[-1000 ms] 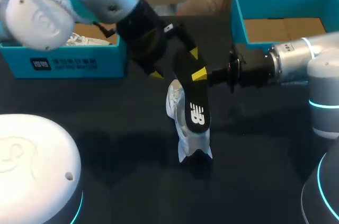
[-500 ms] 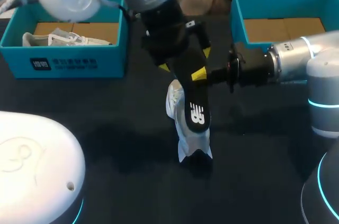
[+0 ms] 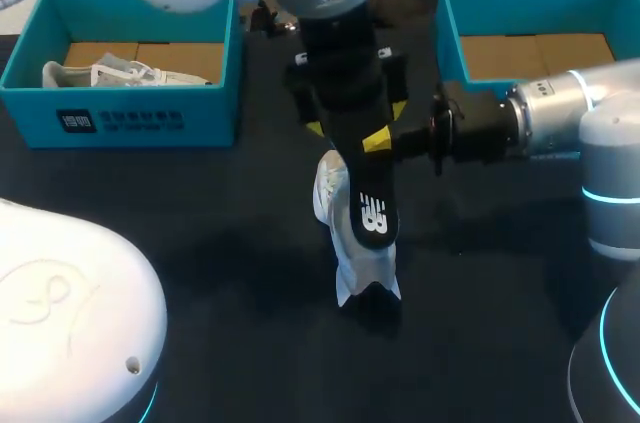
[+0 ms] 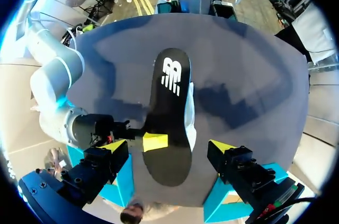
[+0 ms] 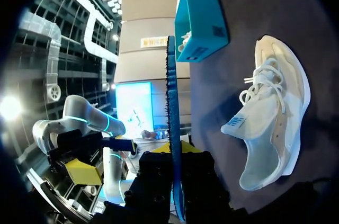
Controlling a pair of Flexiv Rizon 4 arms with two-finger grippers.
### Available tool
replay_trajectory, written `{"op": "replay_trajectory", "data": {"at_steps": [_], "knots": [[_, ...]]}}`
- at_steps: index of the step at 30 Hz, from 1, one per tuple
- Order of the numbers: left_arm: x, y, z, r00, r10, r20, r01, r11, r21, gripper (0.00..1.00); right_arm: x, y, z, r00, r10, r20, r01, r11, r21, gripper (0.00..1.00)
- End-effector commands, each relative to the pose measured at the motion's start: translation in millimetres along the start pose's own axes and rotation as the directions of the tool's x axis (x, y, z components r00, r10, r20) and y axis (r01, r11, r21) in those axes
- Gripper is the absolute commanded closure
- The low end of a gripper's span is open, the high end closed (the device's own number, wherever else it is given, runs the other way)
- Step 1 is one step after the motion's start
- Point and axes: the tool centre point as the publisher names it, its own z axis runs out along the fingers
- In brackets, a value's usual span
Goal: Take the shoe out of the shoebox, open the shoe tongue, remove and reinsert the insole, then place the shoe into the shoebox
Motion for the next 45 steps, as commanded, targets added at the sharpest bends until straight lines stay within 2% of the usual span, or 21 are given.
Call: {"op": "replay_trajectory", "data": {"at_steps": [1,9,30,37,45], "knots": [[-14.2,8,3,0.994,0.008,-0.112,-0.007,1.0,0.002,0.0,0.3,2.0,2,1.0,0.003,0.003,-0.003,1.0,0.006,1.0],[-22.4,8,8,0.989,0.04,-0.14,-0.04,0.999,0.007,0.0,0.3,1.3,3,1.0,0.005,0.002,-0.005,1.0,0.004,1.0],[-17.2,6,8,0.993,0.035,-0.109,-0.034,0.999,0.009,0.0,0.2,-1.8,2,1.0,0.006,0.005,-0.006,1.0,0.001,1.0],[-11.3,6,5,0.999,0.036,-0.041,-0.034,0.999,0.036,0.0,0.4,-2.7,3,1.0,0.01,0.005,-0.01,1.0,-0.002,1.0],[0.7,0,0,0.991,0.063,0.118,-0.067,0.997,0.03,0.0,-0.4,-3.9,3,1.0,0.021,0.004,-0.021,1.0,-0.003,1.0]]}}
